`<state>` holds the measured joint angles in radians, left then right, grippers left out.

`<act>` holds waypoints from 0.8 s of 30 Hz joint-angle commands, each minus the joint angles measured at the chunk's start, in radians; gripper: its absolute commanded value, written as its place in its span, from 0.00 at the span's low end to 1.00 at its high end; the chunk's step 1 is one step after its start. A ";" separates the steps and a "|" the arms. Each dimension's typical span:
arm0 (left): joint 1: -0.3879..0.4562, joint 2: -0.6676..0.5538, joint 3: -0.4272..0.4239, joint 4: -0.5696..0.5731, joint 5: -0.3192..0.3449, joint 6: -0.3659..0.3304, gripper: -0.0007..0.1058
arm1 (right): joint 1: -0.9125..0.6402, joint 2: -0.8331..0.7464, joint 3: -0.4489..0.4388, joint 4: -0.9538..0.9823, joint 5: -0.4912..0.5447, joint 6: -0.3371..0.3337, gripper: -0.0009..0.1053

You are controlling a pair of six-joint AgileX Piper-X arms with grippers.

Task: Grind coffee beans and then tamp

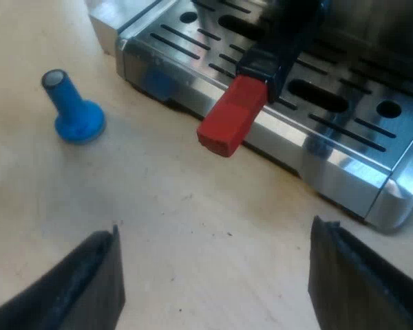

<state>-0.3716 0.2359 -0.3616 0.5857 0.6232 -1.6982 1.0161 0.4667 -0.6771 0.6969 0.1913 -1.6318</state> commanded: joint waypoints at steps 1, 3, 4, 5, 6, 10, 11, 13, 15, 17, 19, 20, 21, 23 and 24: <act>-0.027 0.003 0.020 -0.047 0.011 0.005 0.71 | 0.071 0.013 0.034 -0.086 0.100 0.026 0.57; -0.044 0.003 0.031 -0.049 0.011 0.027 0.71 | 0.126 0.029 0.056 -0.125 0.167 0.041 0.57; -0.060 0.003 0.037 -0.049 0.011 0.046 0.71 | 0.158 0.041 0.065 -0.140 0.204 0.043 0.57; -0.070 0.003 0.041 -0.051 0.011 0.053 0.71 | 0.177 0.052 0.068 -0.146 0.227 0.043 0.57; -0.085 0.003 0.046 -0.055 0.011 0.060 0.71 | 0.209 0.067 0.071 -0.153 0.268 0.043 0.57; -0.139 0.029 0.065 -0.092 0.011 0.068 0.71 | 0.328 0.148 0.076 -0.219 0.430 0.067 0.54; -0.145 0.038 0.067 -0.096 0.011 0.068 0.71 | 0.342 0.162 0.076 -0.229 0.447 0.075 0.53; -0.165 0.080 0.069 -0.118 0.011 0.074 0.71 | 0.379 0.215 0.076 -0.252 0.504 0.123 0.47; -0.176 0.112 0.069 -0.145 0.011 0.074 0.71 | 0.396 0.258 0.076 -0.252 0.538 0.169 0.43; -0.181 0.145 0.069 -0.163 0.011 0.074 0.71 | 0.398 0.300 0.076 -0.255 0.567 0.229 0.38; -0.181 0.171 0.069 -0.168 0.017 0.074 0.71 | 0.398 0.342 0.076 -0.271 0.581 0.261 0.36; -0.181 0.174 0.069 -0.169 0.021 0.074 0.71 | 0.398 0.364 0.076 -0.288 0.601 0.265 0.36; -0.181 0.193 0.069 -0.175 0.030 0.074 0.71 | 0.398 0.392 0.076 -0.318 0.622 0.264 0.36; -0.181 0.199 0.069 -0.186 0.033 0.074 0.71 | 0.396 0.428 0.076 -0.354 0.651 0.264 0.35; -0.181 0.200 0.069 -0.191 0.033 0.074 0.71 | 0.395 0.449 0.076 -0.373 0.662 0.264 0.34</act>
<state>-0.5474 0.4381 -0.2913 0.4142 0.6430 -1.6242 1.4128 0.9158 -0.5988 0.3386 0.8320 -1.3683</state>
